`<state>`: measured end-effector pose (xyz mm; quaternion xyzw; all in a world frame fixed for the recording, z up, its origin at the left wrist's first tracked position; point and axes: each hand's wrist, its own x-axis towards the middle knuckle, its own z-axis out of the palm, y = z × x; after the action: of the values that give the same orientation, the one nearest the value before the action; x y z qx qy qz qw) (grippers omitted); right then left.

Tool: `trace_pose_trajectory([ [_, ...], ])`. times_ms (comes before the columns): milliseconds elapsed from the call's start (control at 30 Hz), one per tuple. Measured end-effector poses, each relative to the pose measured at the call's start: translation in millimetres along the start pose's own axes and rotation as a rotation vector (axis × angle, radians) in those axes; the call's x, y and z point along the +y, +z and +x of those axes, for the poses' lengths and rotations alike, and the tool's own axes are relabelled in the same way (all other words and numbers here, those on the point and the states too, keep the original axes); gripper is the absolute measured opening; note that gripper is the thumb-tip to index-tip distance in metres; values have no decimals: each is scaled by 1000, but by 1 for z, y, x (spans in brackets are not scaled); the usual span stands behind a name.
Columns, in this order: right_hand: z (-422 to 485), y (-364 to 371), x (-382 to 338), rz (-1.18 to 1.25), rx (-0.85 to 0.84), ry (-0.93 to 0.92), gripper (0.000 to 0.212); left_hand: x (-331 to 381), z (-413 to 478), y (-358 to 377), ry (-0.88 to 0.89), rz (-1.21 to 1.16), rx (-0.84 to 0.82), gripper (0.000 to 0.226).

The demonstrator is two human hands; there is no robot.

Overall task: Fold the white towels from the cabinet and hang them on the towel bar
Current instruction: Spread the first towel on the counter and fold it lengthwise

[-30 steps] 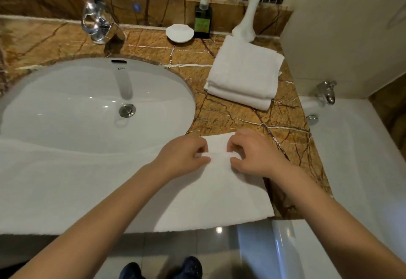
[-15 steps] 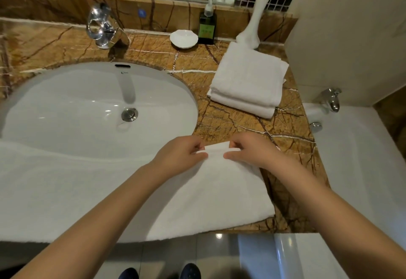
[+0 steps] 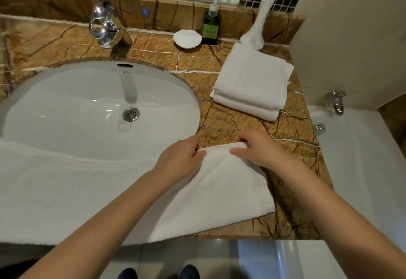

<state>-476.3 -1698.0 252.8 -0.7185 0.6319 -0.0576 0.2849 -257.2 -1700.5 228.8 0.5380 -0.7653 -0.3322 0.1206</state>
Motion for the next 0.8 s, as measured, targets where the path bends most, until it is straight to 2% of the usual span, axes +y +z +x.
trace_pose_trajectory([
  [133, 1, 3, 5, -50, 41, 80, 38, -2, -11, 0, 36, 229, 190, 18],
  [333, -8, 7, 4, -108, 155, 271, 48, -3, -29, 6, 72, 456, 343, 30],
  [400, -16, 13, -6, -176, 317, 274, 47, 4, -32, 7, 125, 534, 429, 17],
  [467, -29, 25, -19, -267, 510, 162, 32, 7, -37, 12, 235, 534, 519, 5],
  [500, -36, 33, -26, -268, 554, 85, 21, 8, -40, 16, 309, 507, 531, 9],
  [567, -51, 53, -33, -196, 510, -19, 12, 7, -51, 25, 429, 479, 464, 18],
  [633, -64, 71, -30, -176, 439, -42, 25, 8, -62, 33, 473, 517, 354, 22],
  [733, -70, 81, -22, -233, 309, -14, 48, 12, -69, 35, 394, 583, 233, 38],
  [800, -68, 79, -19, -261, 225, -48, 58, 16, -77, 40, 414, 601, 171, 48],
])
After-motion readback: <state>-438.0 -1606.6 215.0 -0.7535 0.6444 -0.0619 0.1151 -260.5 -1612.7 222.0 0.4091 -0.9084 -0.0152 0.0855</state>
